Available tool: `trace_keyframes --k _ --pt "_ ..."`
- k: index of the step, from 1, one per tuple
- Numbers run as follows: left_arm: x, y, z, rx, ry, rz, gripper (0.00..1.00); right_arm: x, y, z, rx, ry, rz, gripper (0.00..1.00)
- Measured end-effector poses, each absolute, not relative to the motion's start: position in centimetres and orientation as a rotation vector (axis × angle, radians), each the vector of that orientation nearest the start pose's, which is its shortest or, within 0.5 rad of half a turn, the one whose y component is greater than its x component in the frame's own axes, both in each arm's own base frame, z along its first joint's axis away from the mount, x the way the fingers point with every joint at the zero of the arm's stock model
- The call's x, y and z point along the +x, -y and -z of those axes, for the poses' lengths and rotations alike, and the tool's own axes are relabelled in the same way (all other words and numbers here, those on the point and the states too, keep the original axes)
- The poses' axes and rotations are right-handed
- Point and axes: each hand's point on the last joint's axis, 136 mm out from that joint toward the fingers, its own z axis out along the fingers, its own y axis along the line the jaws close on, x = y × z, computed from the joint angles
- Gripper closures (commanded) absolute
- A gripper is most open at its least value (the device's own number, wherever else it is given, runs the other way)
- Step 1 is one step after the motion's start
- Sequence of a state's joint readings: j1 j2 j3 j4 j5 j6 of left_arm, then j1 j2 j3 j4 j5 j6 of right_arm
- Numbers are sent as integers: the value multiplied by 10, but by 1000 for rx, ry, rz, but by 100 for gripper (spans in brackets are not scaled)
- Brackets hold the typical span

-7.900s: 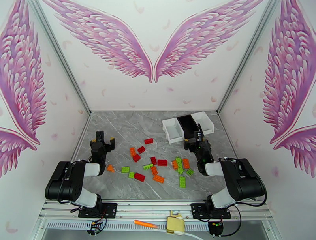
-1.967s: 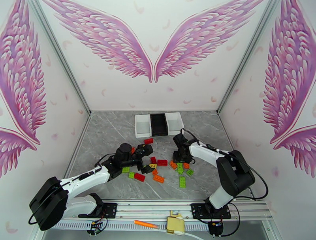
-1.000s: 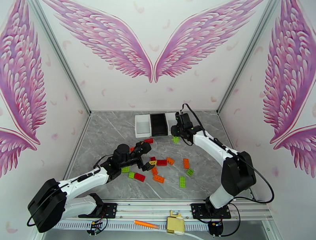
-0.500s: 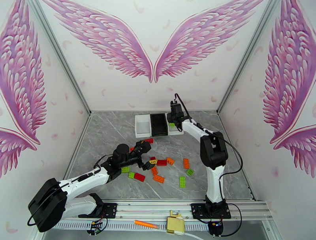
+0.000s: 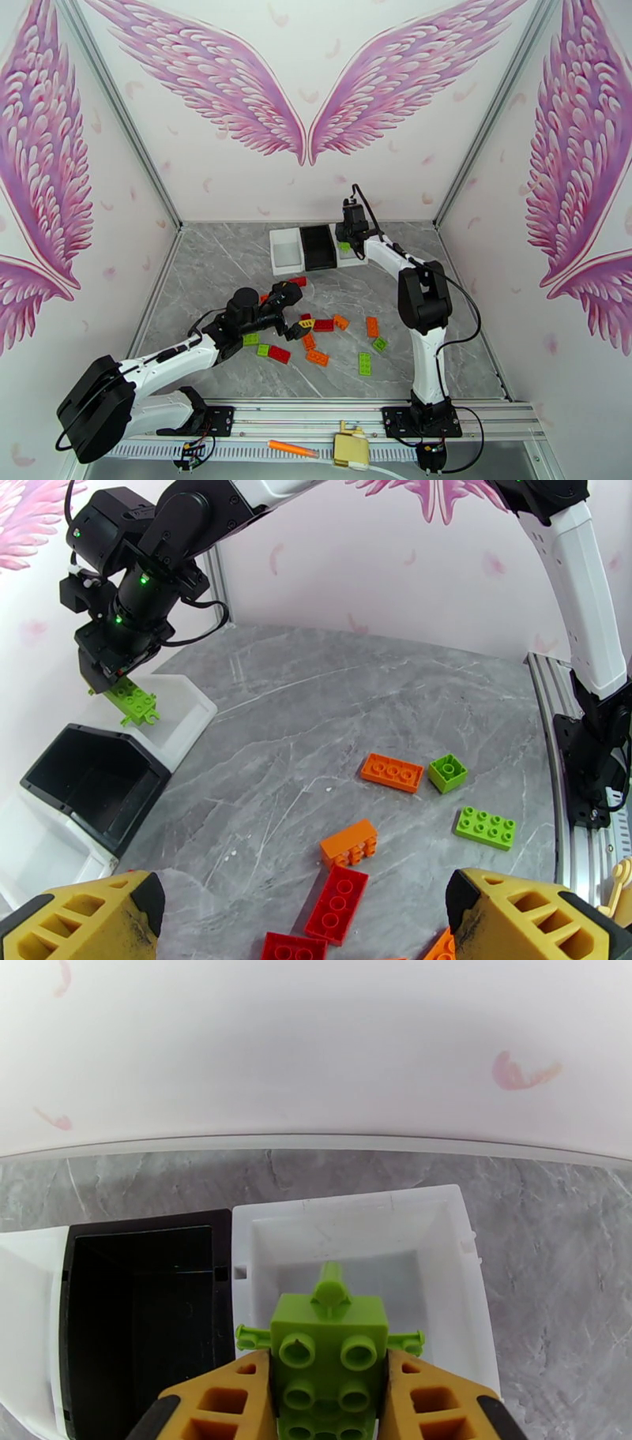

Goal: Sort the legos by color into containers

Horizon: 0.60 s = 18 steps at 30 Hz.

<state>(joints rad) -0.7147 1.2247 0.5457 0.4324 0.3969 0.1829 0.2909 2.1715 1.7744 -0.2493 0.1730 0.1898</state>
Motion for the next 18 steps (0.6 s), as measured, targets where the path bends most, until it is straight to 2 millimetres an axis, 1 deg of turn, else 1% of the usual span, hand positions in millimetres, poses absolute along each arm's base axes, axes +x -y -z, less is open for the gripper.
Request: trace_keyframes --k 8,15,18 --pt "248 304 -194 1059 -1538 739 1 597 -140 -144 4 -2211 -84 69" --pt "247 304 -194 1059 -1535 740 1 600 -140 -138 14 -2218 -100 68" --pt "247 304 -194 1058 -1535 740 1 597 -140 -137 13 -2215 -118 68"
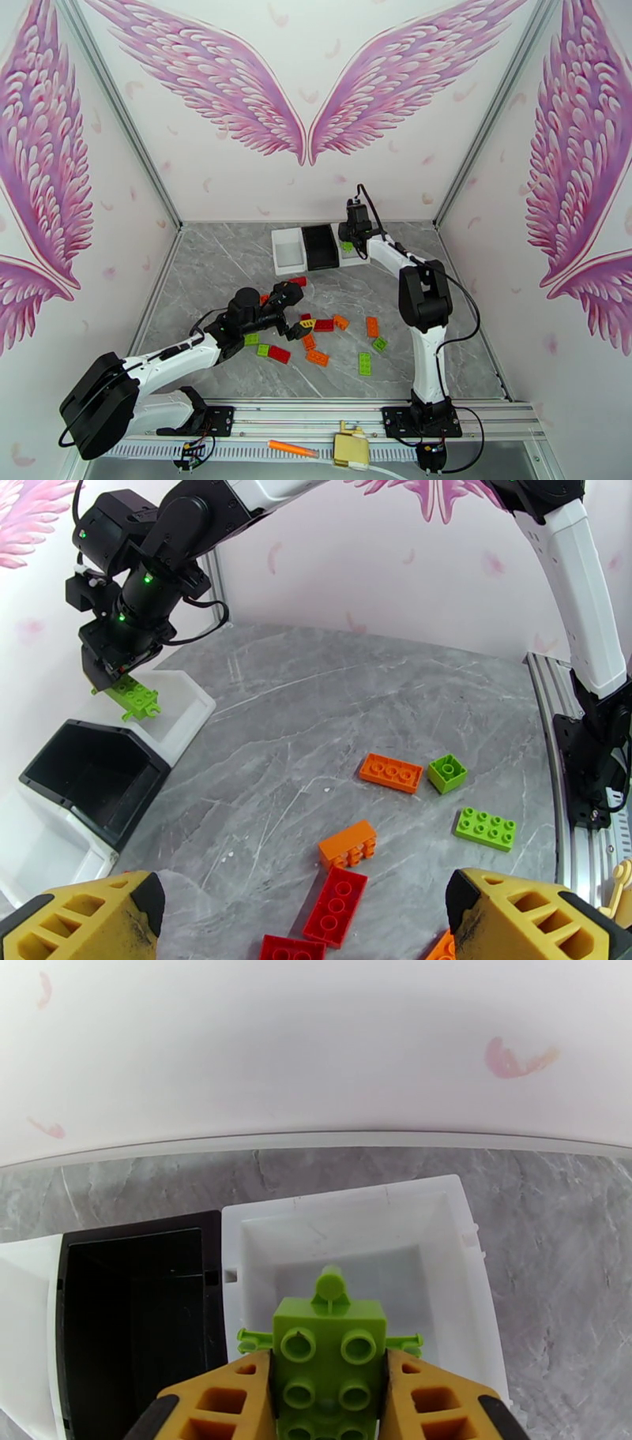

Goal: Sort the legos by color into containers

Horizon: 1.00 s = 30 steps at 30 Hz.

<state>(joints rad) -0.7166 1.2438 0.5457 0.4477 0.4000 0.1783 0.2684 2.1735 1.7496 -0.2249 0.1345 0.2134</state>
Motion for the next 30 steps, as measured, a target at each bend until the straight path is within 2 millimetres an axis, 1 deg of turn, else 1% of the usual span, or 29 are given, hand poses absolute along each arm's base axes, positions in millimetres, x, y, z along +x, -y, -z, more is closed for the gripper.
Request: trace_keyframes --k 3,5,7,11,14,17,20,23,26,30 --pt "247 304 -194 1058 -1536 741 1 587 -142 -139 4 -2219 -146 69" --pt "247 305 -195 1058 -1535 743 1 581 -139 -140 8 -2225 -155 69" --pt "246 306 -195 1059 -1532 745 1 579 -137 -142 13 -2224 -159 69" --pt "247 306 -199 1055 -1517 745 1 582 -130 -139 18 -2233 -136 68" --pt "247 306 -200 1053 -1511 745 1 593 -129 -137 2 -2230 -111 68" --pt "247 306 -200 1052 -1511 744 1 602 -131 -129 -12 -2238 -97 68" --pt "247 307 -200 1053 -1510 744 1 604 -133 -118 -25 -2262 -98 69" --pt "247 307 -200 1056 -1509 744 1 603 -140 -108 -51 -2290 -111 68" --pt "246 307 -199 1057 -1511 743 1 599 -148 -105 -70 -2303 -135 68" --pt "244 308 -199 1063 -1508 748 1 596 -161 -104 -59 -2312 -217 68"
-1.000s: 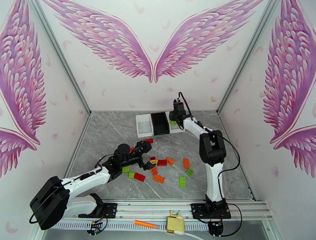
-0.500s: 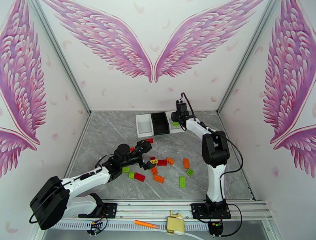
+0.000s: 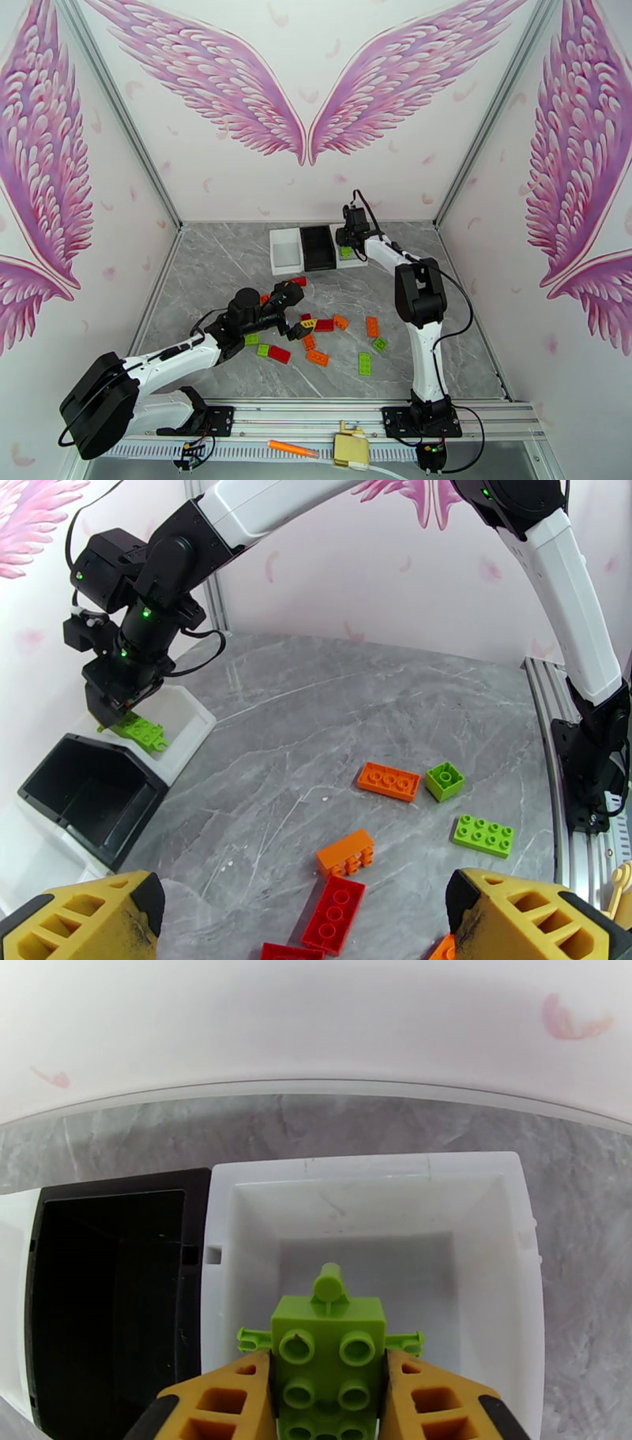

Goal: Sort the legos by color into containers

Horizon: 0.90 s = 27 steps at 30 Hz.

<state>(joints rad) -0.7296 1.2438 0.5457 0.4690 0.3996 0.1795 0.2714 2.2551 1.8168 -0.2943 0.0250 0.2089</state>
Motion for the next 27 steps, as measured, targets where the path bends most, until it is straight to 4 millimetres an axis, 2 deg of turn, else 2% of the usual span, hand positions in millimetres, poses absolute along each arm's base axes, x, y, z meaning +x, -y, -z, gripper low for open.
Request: trace_keyframes --k 5,8,12,17,21,27 --pt "242 309 -201 1067 -1502 750 1 587 -166 -97 -27 -2333 -262 67" --pt "241 309 -204 1067 -1490 749 1 585 -164 -95 -20 -2337 -253 63" --pt "241 309 -205 1063 -1487 745 1 586 -162 -95 -20 -2334 -232 47" --pt "243 307 -205 1048 -1494 726 1 583 -160 -100 -26 -2330 -223 37" --pt "249 300 -207 1005 -1511 682 1 567 -158 -119 -33 -2310 -241 26" --pt "274 274 -199 830 -1615 516 1 529 -166 -173 -116 -2190 -335 6"
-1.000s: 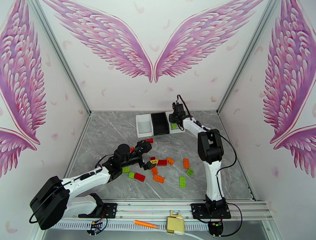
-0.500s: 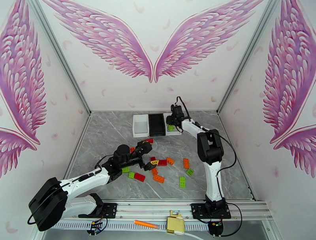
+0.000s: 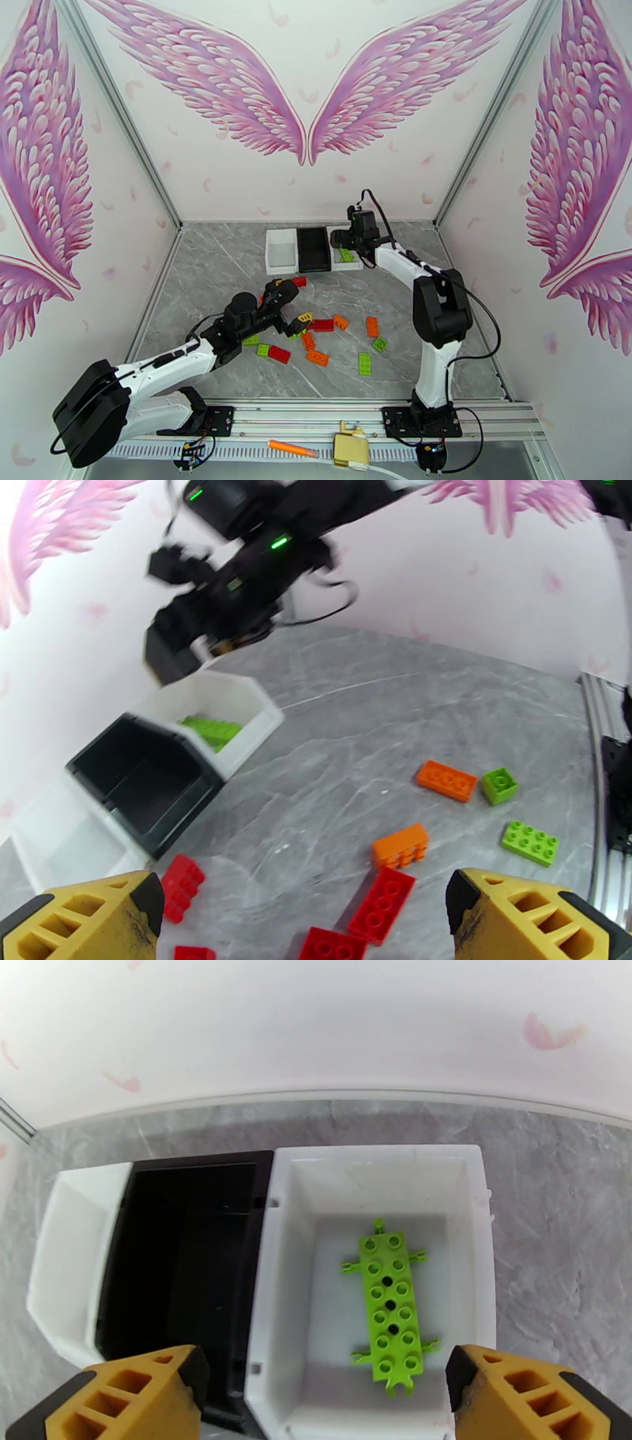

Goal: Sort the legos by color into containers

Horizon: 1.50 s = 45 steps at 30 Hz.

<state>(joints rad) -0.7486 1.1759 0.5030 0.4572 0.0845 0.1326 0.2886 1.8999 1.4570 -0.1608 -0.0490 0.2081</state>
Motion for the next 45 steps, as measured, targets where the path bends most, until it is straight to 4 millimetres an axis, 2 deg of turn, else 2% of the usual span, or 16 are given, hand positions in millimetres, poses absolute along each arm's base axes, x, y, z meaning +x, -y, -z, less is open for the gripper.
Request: trace_keyframes --k 4,10,13,18,21,25,30,35,45 --pt "295 244 -196 615 -1698 375 1 497 -181 -198 -232 -2104 -423 1" --pt "316 200 -182 298 -1838 220 1 446 -205 -206 -427 -2036 -536 1" --pt "326 188 -175 165 -1916 187 1 421 -217 -213 -523 -1998 -579 1" --pt "347 176 -165 -50 -2058 135 1 380 -239 -239 -695 -1888 -607 1" --pt "353 165 -148 -184 -2150 92 3 361 -245 -249 -774 -1830 -609 1" --pt "351 154 -116 -289 -2271 15 19 351 -244 -247 -829 -1825 -597 1" --pt "343 150 -87 -338 -2383 -26 28 343 -245 -233 -864 -1851 -597 1" --pt "338 153 -65 -353 -2466 -31 38 340 -248 -231 -876 -1853 -609 1" --pt "338 154 -41 -377 -2543 -16 42 342 -250 -221 -885 -1878 -617 1"
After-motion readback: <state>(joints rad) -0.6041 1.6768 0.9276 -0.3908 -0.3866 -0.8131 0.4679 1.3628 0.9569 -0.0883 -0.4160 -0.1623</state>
